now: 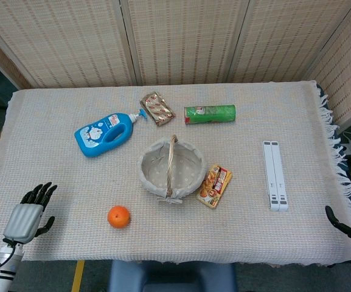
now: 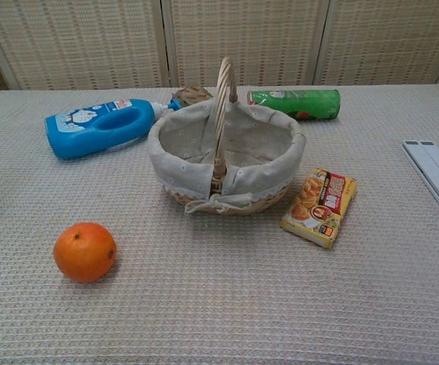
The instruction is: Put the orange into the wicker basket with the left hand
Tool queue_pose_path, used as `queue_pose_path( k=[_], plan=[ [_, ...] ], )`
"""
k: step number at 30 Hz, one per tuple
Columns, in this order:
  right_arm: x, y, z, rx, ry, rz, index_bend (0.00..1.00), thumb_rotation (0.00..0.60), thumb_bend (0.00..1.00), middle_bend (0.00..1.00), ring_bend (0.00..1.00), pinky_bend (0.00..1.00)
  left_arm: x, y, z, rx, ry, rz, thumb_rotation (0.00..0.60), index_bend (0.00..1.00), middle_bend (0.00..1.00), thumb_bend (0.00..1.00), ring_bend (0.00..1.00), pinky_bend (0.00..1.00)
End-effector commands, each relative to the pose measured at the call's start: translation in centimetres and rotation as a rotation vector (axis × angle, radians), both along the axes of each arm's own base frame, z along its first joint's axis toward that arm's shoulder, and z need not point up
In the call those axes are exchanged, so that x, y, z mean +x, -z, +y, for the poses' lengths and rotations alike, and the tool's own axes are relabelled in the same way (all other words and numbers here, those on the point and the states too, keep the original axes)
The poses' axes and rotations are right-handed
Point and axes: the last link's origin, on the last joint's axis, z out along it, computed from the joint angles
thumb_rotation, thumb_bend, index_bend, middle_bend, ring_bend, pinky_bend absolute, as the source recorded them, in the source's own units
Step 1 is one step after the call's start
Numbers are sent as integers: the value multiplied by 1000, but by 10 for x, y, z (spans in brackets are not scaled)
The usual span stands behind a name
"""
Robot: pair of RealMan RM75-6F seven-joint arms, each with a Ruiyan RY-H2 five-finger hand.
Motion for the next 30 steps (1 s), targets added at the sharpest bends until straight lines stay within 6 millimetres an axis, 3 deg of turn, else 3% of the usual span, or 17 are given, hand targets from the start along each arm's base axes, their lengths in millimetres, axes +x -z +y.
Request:
queue_pose_path(
  k=[1,9,15,30],
  plan=[
    [0,0,-1,-1,-4,-3,0,600,212,0,0,154,0,0,0,0,-1,0,600,0,0,376,0,165],
    [1,2,-2,8,-13,-9,0,600,213,0,0,155,1,-2,-1,3,3,-3,600,0,0,378,0,164],
    [0,2,-7,-26,2,-14,0,600,212,0,0,155,17,-3,-11,-55,62,-72,600,0,0,386,0,158],
    [-1,3,-13,12,10,-19,0,600,212,0,0,157,85,65,-7,-248,125,-224,600,0,0,386,0,152]
  ],
)
